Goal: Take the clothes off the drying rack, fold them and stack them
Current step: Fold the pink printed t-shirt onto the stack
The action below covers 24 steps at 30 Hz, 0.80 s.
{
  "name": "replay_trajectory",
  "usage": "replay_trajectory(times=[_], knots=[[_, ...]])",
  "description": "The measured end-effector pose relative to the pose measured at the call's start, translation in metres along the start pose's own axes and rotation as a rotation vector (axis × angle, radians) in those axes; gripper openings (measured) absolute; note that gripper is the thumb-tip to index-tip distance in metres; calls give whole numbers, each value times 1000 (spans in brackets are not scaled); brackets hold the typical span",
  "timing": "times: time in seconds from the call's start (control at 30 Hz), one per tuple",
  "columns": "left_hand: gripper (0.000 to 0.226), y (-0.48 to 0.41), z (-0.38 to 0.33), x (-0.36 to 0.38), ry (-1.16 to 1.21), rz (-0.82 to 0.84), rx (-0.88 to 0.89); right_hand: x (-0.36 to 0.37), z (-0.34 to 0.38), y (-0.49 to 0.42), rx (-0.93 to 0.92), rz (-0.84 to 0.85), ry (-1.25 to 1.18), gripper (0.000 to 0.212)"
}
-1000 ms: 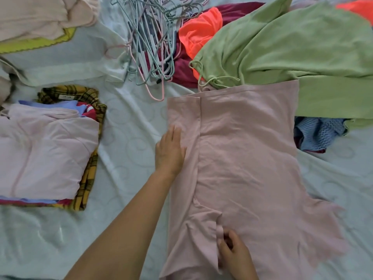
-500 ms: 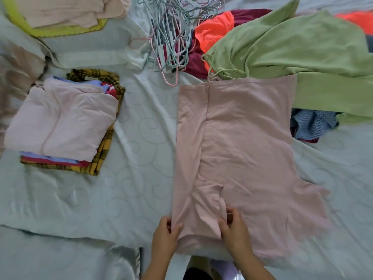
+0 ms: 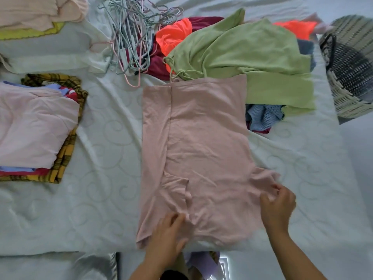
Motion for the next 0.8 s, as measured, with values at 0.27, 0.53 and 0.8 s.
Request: replay_trajectory(times=[0.27, 0.53, 0.8], knots=[[18, -37, -29, 12, 314, 34, -288, 20, -44, -30, 414, 437, -344, 35], [21, -98, -138, 30, 1181, 168, -390, 17, 60, 23, -103, 653, -359, 25], [39, -93, -68, 23, 1469, -92, -623, 43, 64, 38, -104, 794, -422, 37]])
Point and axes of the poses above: each hand's wrist, its own y-axis away from the middle knuckle, its own x-axis out of the palm, z = x × y, the point moved 9 cm from there along -y, towards the middle knuckle, and after that the axes turned 11 degrees about y, right-handed, at the moved point
